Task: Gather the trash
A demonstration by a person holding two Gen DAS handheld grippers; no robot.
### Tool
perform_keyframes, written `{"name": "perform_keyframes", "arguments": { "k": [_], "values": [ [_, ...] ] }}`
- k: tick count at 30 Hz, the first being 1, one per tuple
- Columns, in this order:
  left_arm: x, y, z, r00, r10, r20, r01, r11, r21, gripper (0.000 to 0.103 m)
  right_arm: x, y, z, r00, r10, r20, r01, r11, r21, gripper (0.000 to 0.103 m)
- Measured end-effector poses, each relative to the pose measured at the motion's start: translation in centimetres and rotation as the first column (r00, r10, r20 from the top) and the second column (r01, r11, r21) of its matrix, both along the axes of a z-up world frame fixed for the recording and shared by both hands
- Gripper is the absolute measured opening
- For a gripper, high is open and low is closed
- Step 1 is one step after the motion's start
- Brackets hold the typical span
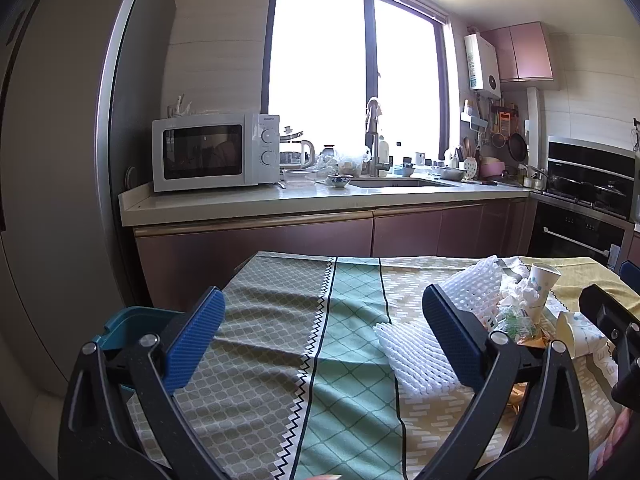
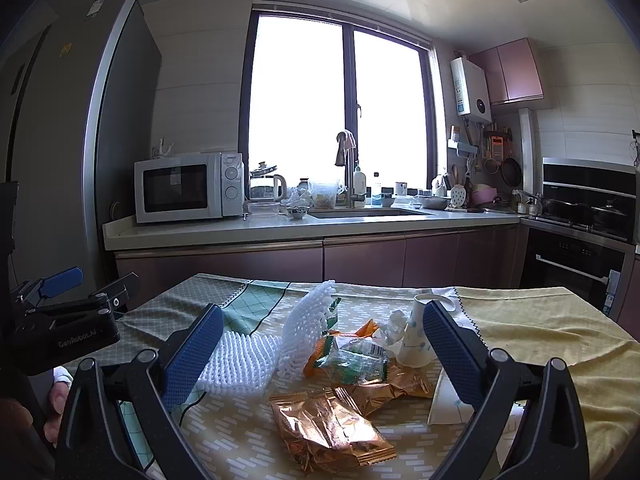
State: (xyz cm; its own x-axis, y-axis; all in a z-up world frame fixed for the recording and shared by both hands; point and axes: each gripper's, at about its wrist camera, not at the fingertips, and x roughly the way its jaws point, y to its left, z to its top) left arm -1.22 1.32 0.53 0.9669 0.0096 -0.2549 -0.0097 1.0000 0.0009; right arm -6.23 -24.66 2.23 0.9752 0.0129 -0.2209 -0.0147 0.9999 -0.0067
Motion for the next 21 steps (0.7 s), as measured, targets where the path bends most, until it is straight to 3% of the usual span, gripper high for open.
{"name": "perform_keyframes", "arguments": {
  "k": [21],
  "values": [
    [-0.64, 0.03, 0.09, 0.999, 0.002, 0.033, -0.002, 1.0, -0.002, 0.097, 0.33, 0.12, -0.4, 1.0, 0.003, -0.003, -0.003, 1.0, 0.002, 0.096]
  ]
}}
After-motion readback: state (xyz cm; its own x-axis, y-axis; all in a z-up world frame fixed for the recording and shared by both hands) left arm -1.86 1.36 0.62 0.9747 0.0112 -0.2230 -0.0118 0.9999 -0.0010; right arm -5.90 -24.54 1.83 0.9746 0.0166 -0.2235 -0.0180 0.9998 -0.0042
